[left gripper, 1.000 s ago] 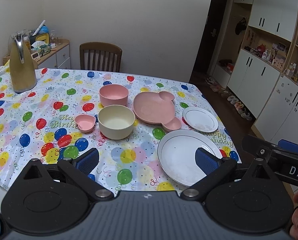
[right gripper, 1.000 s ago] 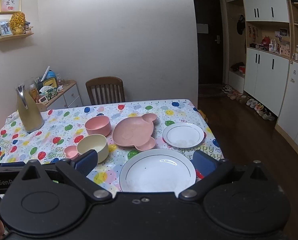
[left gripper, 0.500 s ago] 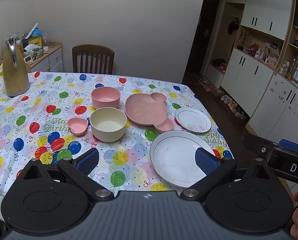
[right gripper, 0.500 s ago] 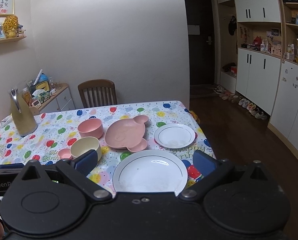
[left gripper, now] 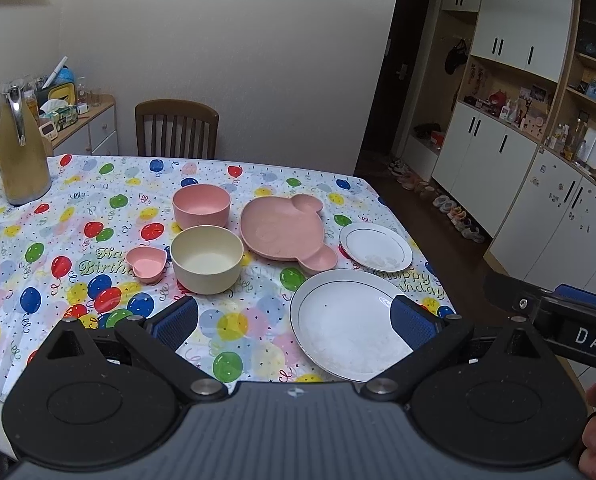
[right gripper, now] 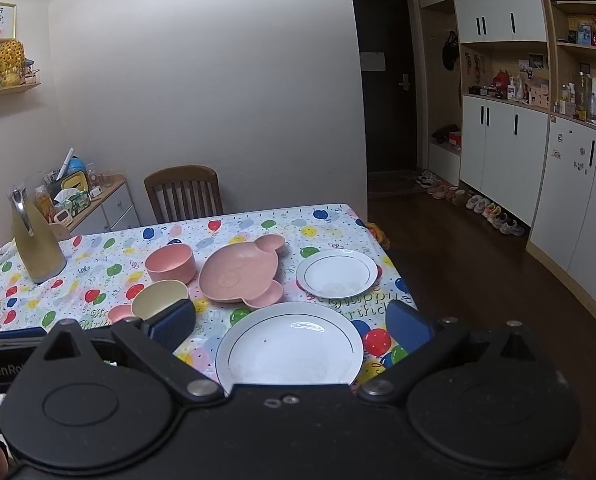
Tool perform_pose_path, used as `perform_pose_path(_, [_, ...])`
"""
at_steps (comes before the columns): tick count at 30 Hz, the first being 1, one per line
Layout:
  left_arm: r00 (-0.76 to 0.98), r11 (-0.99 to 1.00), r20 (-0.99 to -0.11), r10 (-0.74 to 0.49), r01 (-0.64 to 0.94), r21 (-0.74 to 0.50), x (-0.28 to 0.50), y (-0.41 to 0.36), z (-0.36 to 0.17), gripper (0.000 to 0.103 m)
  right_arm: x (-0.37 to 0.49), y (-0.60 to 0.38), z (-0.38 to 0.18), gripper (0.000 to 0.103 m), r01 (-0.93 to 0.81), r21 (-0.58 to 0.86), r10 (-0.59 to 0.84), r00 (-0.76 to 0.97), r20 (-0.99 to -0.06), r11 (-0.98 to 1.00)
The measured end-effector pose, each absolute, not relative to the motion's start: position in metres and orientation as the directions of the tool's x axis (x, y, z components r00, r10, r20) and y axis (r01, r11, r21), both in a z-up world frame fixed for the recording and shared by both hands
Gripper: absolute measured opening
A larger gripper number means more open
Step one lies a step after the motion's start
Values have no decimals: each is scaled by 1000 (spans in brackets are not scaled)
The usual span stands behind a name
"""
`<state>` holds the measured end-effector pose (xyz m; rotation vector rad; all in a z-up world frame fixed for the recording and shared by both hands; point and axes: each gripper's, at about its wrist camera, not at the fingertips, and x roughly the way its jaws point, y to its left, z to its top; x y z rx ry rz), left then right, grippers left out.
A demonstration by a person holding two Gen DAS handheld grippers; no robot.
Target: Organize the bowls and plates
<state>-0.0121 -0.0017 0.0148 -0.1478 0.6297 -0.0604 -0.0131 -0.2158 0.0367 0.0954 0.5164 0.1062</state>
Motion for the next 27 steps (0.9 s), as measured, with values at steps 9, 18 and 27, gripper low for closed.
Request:
perform_pose_path(9, [809,988,-580,-100,11,-156,-12,-2,15,103,-14,-217,36,101,-75,119,124,865,-487,990])
perform_pose_path(18, [809,988,-579,-100,11,-156,-12,-2,15,103,-14,-217,35,101,-75,119,124,865,-487,990])
perform_pose_path(27, [813,988,-574,-96,7,-156,-7,1,16,103,-12,-216,35,100,-75,121,124,867,-482,990])
